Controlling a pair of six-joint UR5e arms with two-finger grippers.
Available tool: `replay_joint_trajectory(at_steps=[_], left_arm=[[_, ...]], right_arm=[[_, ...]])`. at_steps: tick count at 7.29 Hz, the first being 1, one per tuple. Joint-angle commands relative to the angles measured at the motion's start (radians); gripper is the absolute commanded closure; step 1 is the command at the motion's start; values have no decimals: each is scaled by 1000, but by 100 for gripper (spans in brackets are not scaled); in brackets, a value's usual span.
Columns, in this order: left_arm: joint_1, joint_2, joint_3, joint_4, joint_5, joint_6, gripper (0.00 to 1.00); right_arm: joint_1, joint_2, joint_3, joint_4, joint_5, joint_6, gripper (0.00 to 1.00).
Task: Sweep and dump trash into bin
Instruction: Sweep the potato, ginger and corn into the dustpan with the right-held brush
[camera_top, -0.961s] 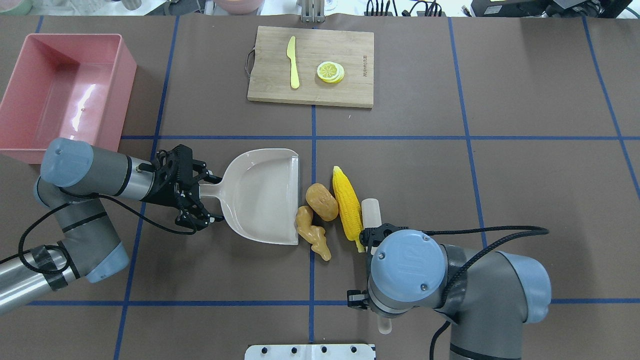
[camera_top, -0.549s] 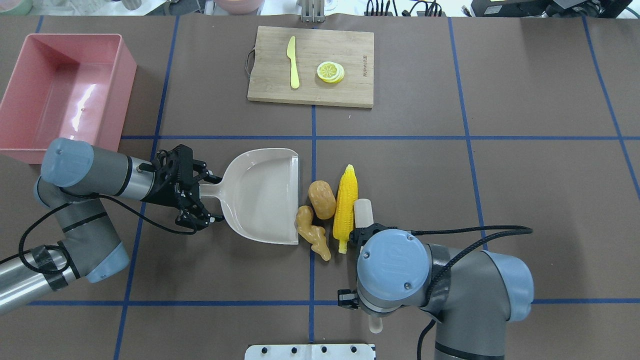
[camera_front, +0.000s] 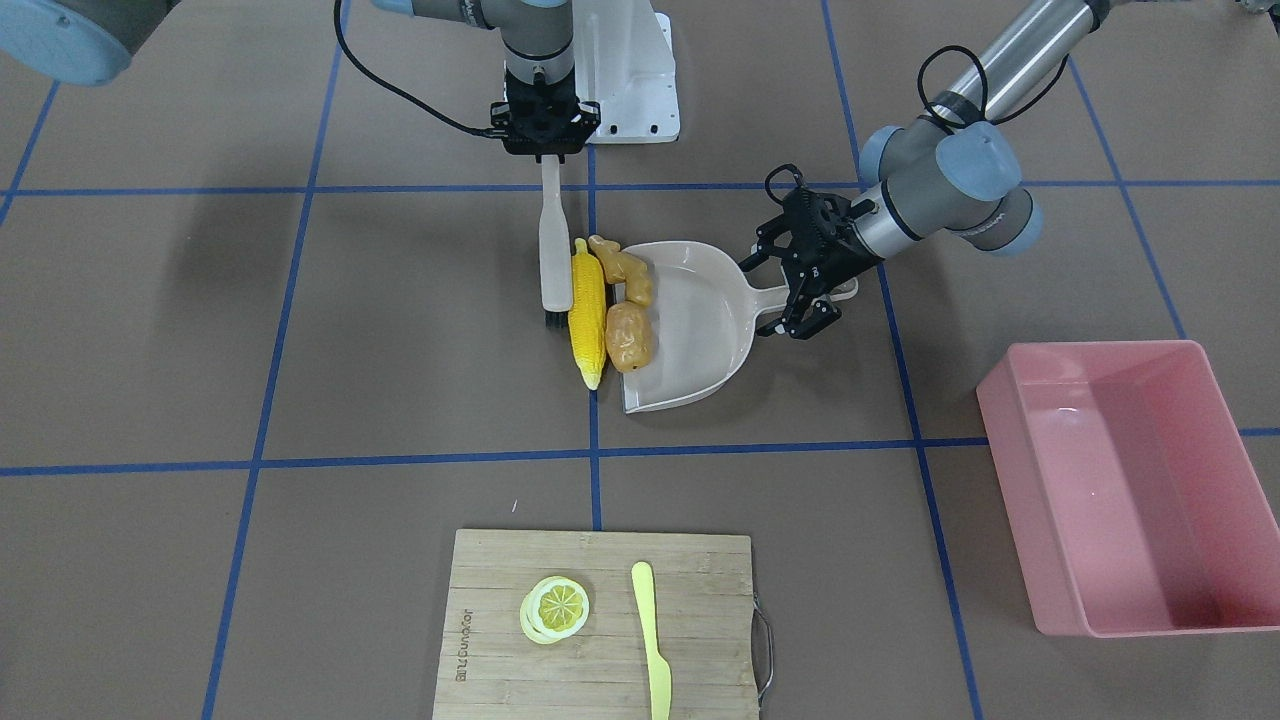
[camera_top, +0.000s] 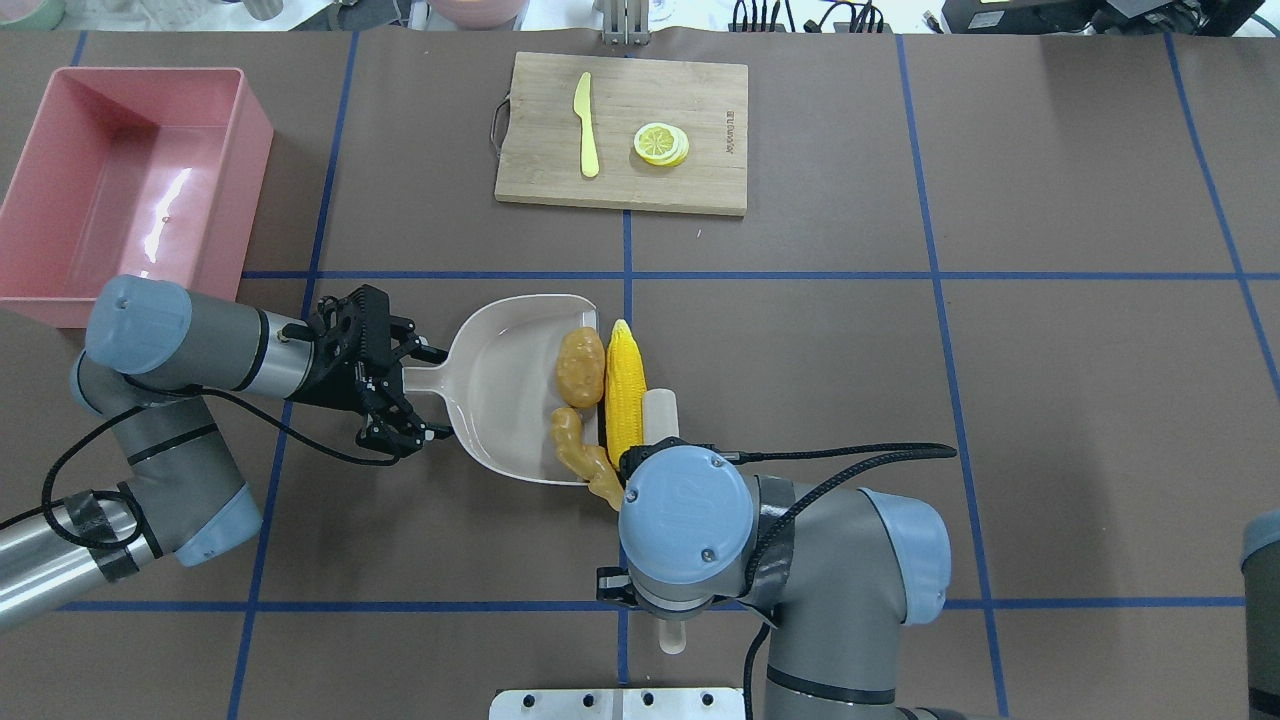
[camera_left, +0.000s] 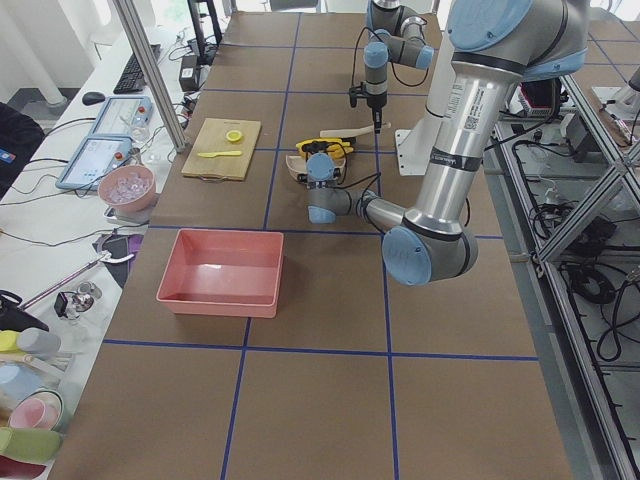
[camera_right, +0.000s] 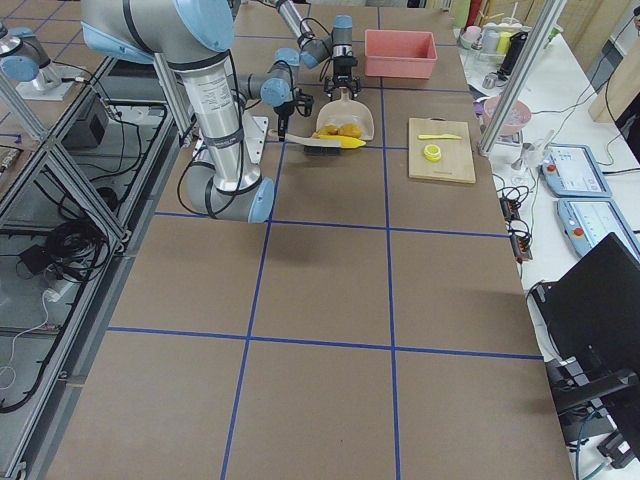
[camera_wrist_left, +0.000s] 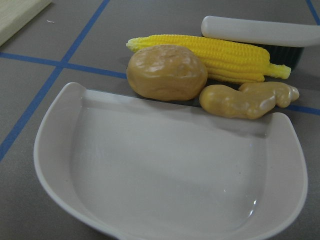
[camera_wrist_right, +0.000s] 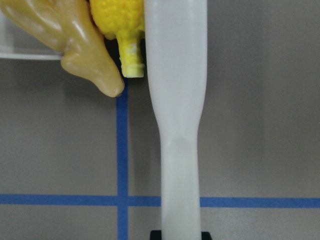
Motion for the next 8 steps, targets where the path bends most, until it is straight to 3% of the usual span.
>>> replay_joint_trajectory(at_steps=[1,3,6,8], left_arm=[[2,-4,5,1,1,0,2],[2,-4,2,15,1,0,2],[2,-4,4,15,1,1,2],[3,-4,4,15,1,1,2]], right_arm=[[7,49,-31,0,1,-3,100],[18,83,-37,0,1,-6,100],[32,209,-173,2,8,-11,100],[55,216,-171,-3,49,-13,100]])
